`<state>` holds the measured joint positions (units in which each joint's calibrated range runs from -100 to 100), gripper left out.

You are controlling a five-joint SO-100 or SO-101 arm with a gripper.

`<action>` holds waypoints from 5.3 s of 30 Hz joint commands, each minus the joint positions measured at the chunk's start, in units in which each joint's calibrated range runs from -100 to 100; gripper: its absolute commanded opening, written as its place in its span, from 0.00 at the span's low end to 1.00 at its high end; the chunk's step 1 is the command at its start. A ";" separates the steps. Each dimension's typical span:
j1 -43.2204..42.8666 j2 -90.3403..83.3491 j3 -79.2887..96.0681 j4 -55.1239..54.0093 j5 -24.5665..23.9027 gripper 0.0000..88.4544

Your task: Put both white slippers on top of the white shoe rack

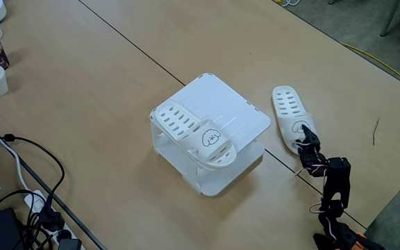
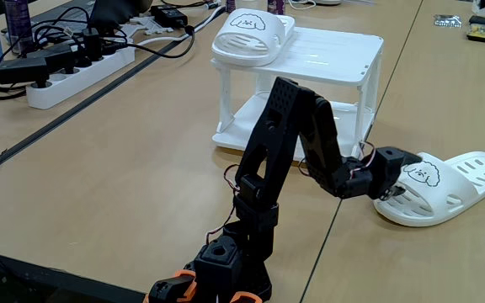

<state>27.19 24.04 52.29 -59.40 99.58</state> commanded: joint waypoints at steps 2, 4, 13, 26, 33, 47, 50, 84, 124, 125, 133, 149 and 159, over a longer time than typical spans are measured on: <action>1.51 1.50 -6.96 -0.74 0.42 0.31; 1.51 1.92 -7.41 -0.74 0.42 0.31; 0.69 1.33 -7.14 -1.08 0.42 0.31; -1.20 -0.61 -4.79 -0.91 0.42 0.01; 0.61 -8.18 -13.55 1.50 0.42 0.01; -5.64 -26.86 -43.22 41.02 0.42 0.01; -10.41 -27.11 -47.19 41.11 0.42 0.01; -31.30 -38.72 -32.13 52.58 0.42 0.01; -31.55 -36.03 -30.60 52.58 0.42 0.01; -31.63 -36.03 -30.60 52.58 0.42 0.01; -31.63 -35.95 -30.60 52.58 0.42 0.01; -33.19 -31.57 -34.47 52.50 0.42 0.01; -33.77 -30.56 -34.56 52.50 0.42 0.01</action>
<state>-6.82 -6.47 23.36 -6.87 99.58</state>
